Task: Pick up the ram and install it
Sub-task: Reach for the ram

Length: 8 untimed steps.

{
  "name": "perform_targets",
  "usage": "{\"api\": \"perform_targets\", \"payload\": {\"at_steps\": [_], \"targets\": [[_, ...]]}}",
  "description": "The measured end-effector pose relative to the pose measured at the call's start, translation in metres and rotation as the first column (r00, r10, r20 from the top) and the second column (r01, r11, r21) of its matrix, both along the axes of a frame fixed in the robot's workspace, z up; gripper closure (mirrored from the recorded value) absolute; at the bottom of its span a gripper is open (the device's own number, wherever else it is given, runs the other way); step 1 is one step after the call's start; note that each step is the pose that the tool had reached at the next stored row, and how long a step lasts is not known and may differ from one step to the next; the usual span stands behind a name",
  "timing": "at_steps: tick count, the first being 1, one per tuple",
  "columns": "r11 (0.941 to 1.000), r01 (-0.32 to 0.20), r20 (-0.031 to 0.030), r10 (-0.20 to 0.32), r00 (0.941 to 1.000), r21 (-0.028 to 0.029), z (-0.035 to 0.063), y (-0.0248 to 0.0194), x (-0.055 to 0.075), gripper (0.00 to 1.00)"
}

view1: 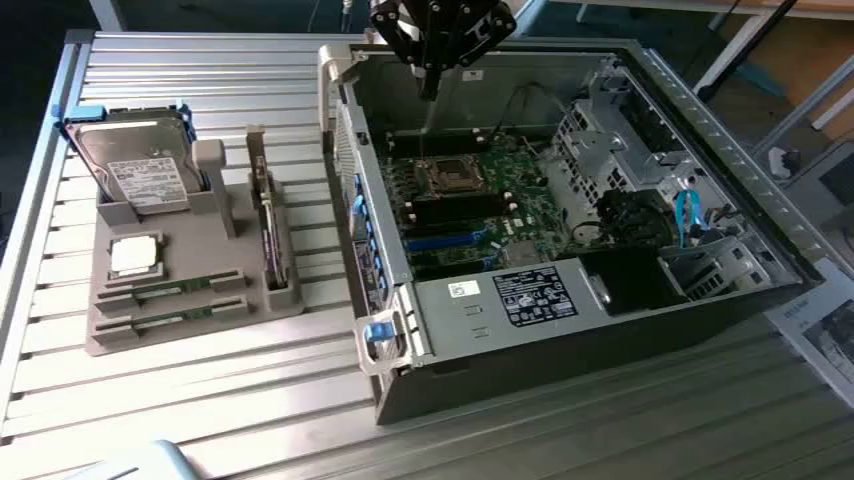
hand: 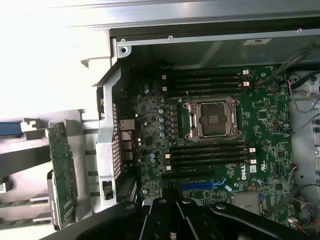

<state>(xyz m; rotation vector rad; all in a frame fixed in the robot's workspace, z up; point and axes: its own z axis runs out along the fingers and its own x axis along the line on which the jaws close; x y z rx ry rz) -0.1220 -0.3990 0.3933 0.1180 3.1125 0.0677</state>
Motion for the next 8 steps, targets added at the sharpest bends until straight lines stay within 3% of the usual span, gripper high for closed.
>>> {"api": "perform_targets", "payload": {"at_steps": [8], "targets": [[1.0000,0.000,0.0000,0.000,1.0000,0.0000,0.0000,0.0000,0.0000,0.90]]}}
